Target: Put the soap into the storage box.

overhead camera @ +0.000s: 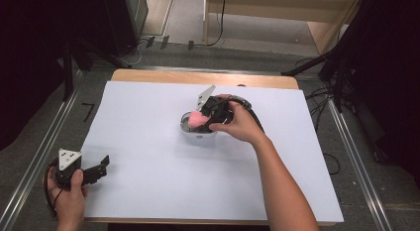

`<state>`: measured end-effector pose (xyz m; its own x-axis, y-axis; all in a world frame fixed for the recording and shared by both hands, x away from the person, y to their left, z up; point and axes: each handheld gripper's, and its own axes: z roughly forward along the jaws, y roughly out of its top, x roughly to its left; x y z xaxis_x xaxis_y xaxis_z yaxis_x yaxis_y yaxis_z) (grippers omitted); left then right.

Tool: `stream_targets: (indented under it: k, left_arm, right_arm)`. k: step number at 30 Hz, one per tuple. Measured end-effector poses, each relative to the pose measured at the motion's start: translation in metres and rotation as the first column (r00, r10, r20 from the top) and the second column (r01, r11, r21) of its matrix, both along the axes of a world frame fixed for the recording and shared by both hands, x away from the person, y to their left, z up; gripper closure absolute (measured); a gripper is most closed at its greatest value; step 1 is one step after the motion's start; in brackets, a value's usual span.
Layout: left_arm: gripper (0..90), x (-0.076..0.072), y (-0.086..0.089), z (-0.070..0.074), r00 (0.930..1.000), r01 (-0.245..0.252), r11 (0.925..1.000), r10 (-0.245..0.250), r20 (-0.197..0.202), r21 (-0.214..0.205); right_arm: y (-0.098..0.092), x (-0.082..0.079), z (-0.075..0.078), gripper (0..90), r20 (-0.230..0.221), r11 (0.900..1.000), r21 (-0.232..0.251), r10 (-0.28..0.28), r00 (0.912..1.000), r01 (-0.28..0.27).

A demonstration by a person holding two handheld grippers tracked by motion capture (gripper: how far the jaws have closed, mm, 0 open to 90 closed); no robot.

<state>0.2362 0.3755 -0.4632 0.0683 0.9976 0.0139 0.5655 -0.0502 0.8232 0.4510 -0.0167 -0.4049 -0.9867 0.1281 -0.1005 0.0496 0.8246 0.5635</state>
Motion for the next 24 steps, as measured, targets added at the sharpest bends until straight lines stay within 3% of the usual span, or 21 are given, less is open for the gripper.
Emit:
stream_targets:
  k: [5, 11, 17, 24]
  left_arm:
    - [7.6, 0.0, 0.0, 0.0, 1.0, 0.0, 1.0, 0.0, -0.001, -0.001]
    - [7.6, 0.0, 0.0, 0.0, 1.0, 0.0, 1.0, 0.0, -0.001, -0.001]
    - [7.6, 0.0, 0.0, 0.0, 1.0, 0.0, 1.0, 0.0, -0.001, 0.001]
    - [7.6, 0.0, 0.0, 0.0, 1.0, -0.001, 1.0, 0.001, 0.0, 0.001]
  right_arm:
    - [0.002, 0.0, -0.003, 38.0, -0.021, 1.0, -0.005, 0.001, 0.9998, -0.001]
    - [0.0, -0.001, 0.004, 29.7, -0.052, 0.9975, 0.059, -0.035, 0.998, 0.038]
    - [-0.006, -0.003, 0.009, 28.8, -0.033, 0.9959, 0.07, -0.056, 0.9979, 0.058]
    - [-0.017, -0.01, 0.012, 22.3, -0.048, 0.9877, 0.116, -0.099, 0.9939, 0.104]
